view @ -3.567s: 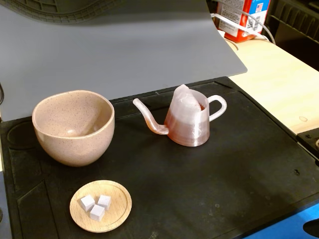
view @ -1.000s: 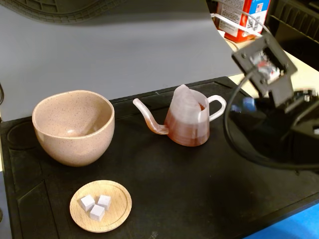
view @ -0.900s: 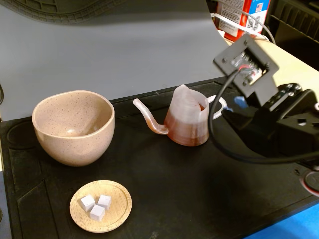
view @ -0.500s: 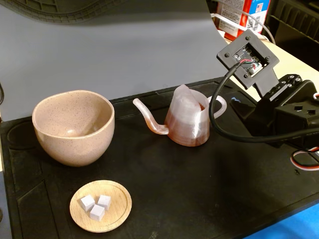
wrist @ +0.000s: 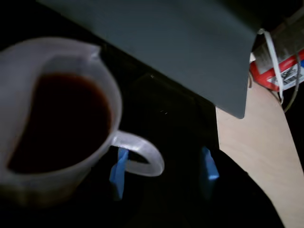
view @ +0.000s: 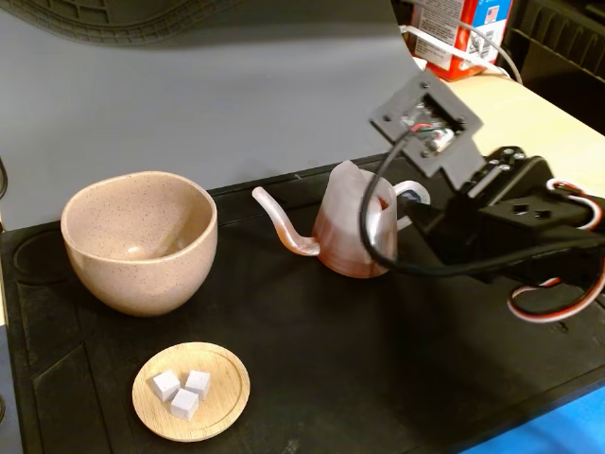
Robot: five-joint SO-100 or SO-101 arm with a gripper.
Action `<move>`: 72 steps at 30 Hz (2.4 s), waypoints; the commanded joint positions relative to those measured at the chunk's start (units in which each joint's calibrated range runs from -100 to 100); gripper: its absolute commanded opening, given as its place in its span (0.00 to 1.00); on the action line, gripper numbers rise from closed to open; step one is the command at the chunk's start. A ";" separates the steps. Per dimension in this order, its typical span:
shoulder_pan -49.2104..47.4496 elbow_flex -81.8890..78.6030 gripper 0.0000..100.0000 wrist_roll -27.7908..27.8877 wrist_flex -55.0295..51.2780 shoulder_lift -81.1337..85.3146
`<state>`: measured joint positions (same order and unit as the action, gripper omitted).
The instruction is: Pick up a kettle and pour liquid into a cup.
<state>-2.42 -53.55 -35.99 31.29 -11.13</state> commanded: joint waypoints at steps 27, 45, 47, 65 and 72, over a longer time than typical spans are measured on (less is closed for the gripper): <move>1.47 7.82 0.19 3.42 0.75 -4.48; 1.62 7.82 0.01 3.42 0.83 -4.48; 1.62 7.82 0.01 3.21 0.83 -4.65; -0.36 7.82 0.01 -0.09 -13.69 18.38; -3.55 7.91 0.01 -1.04 -14.13 21.11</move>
<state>-4.38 -48.20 -37.40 17.02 5.74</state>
